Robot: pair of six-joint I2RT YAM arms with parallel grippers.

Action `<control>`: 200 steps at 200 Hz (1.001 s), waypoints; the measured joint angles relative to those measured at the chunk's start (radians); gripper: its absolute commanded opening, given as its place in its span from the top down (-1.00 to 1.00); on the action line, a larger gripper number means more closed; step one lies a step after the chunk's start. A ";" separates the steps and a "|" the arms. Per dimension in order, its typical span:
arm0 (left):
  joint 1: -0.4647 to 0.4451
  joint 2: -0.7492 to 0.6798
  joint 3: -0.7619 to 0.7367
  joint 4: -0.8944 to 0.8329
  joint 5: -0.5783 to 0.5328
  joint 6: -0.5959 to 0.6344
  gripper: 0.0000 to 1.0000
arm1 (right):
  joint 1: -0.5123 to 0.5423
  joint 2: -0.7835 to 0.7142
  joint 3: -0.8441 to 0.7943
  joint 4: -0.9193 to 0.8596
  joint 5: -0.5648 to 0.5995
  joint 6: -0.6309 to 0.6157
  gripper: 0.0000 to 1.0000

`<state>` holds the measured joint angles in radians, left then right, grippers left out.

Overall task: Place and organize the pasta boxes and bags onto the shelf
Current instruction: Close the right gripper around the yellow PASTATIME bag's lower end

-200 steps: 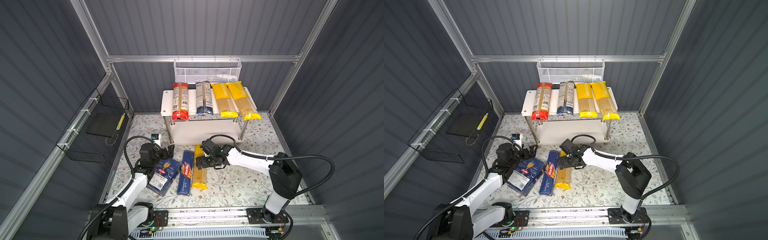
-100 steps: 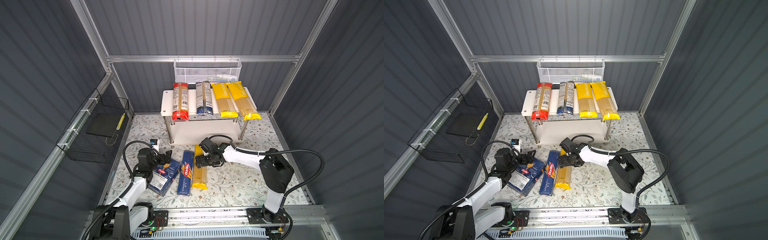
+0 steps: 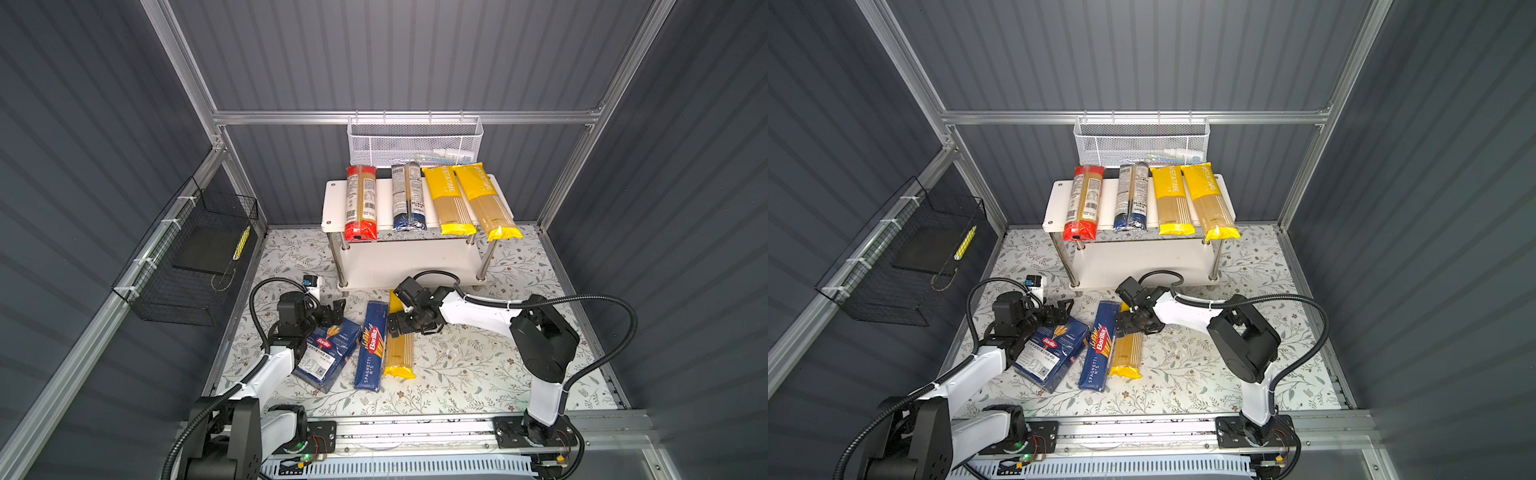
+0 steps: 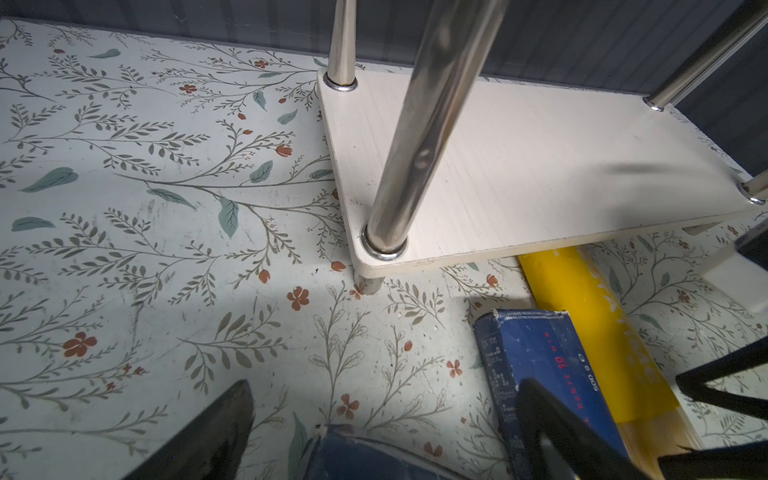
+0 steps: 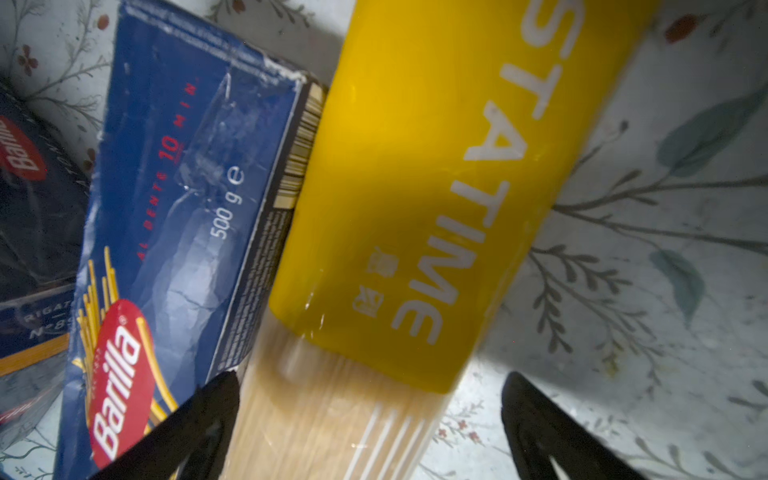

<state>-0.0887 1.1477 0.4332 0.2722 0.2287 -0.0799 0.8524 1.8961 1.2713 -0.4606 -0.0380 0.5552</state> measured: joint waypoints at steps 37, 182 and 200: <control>0.000 0.000 0.000 0.000 0.000 0.000 -0.99 | 0.004 0.011 0.003 -0.024 0.011 -0.007 -0.98; 0.000 -0.007 0.003 -0.010 0.008 0.000 -0.99 | -0.098 -0.188 -0.242 -0.021 0.037 -0.094 -0.98; 0.000 -0.007 0.003 -0.011 0.008 0.000 -0.99 | -0.093 -0.257 -0.286 -0.014 0.009 -0.133 -0.98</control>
<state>-0.0887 1.1404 0.4366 0.2615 0.2363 -0.0803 0.7593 1.6394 0.9855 -0.4751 -0.0288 0.4221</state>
